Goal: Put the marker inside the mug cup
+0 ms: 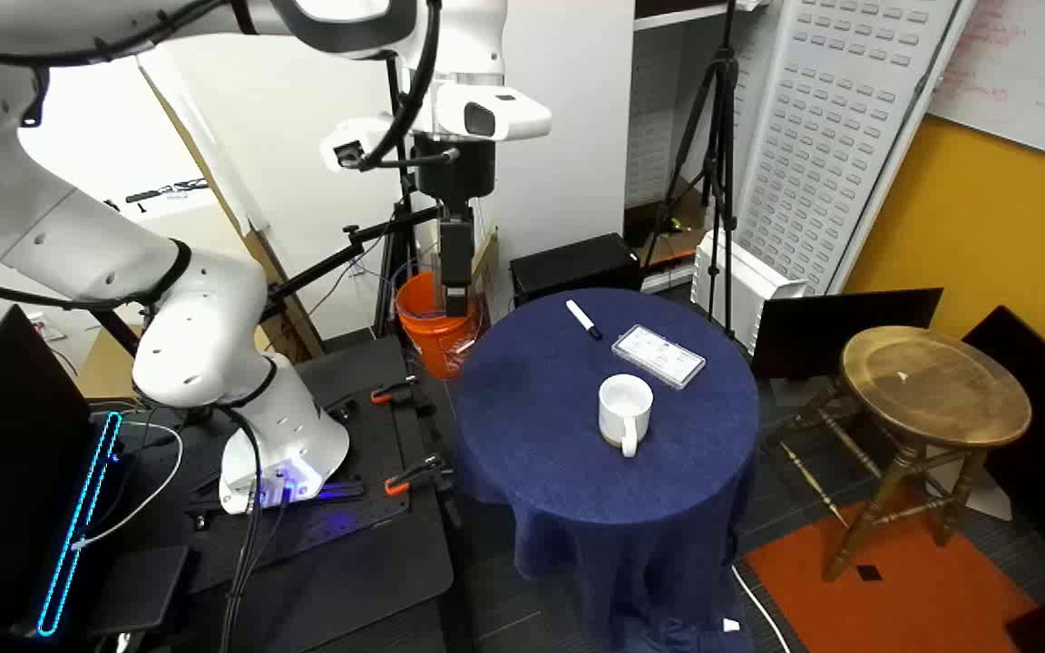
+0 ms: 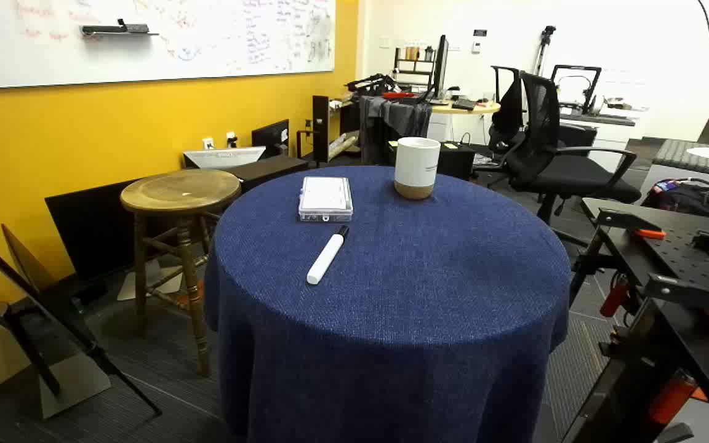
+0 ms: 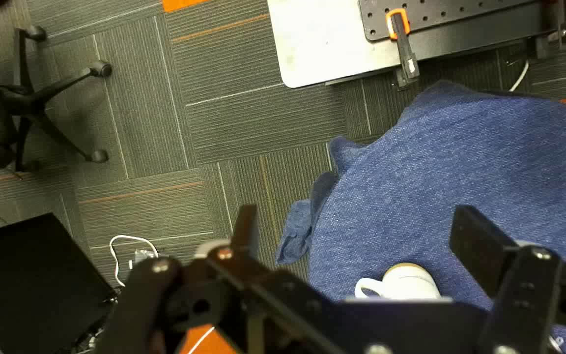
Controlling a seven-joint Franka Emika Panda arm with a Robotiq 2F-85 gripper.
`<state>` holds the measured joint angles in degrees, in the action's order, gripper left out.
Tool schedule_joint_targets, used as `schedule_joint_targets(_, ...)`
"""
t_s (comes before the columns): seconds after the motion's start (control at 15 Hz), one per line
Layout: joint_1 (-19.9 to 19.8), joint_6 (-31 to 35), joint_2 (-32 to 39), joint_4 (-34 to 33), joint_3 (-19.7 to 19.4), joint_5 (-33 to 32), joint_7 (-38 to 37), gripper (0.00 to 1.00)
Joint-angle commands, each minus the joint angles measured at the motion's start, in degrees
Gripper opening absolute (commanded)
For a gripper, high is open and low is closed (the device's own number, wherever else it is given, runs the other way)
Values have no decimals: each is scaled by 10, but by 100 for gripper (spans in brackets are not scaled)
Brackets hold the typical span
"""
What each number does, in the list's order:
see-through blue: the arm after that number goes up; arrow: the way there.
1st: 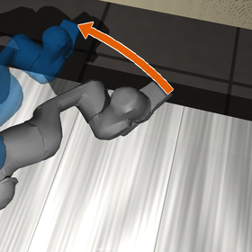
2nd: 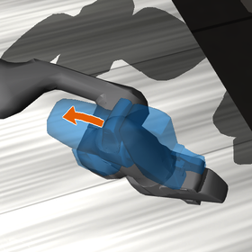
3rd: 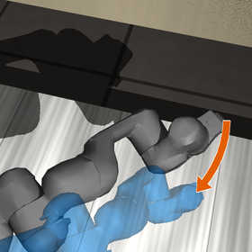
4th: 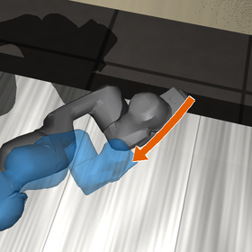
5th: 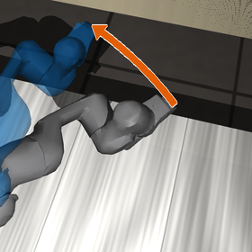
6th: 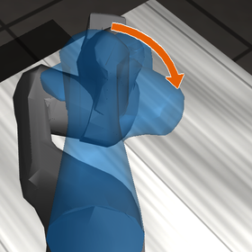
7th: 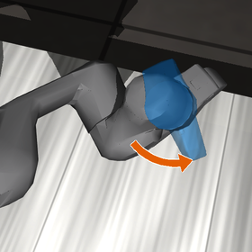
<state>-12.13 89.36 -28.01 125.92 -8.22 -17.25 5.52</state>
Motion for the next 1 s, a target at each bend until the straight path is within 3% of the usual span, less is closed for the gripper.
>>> schedule_joint_targets(0.0, 10, -3, 0, -2, -8, -3, -3, 100)
schedule_joint_targets(0.47, 10, 2, 0, -3, -8, -3, -4, 100)
schedule_joint_targets(0.93, 19, 139, 25, -7, -3, -2, -24, 100)
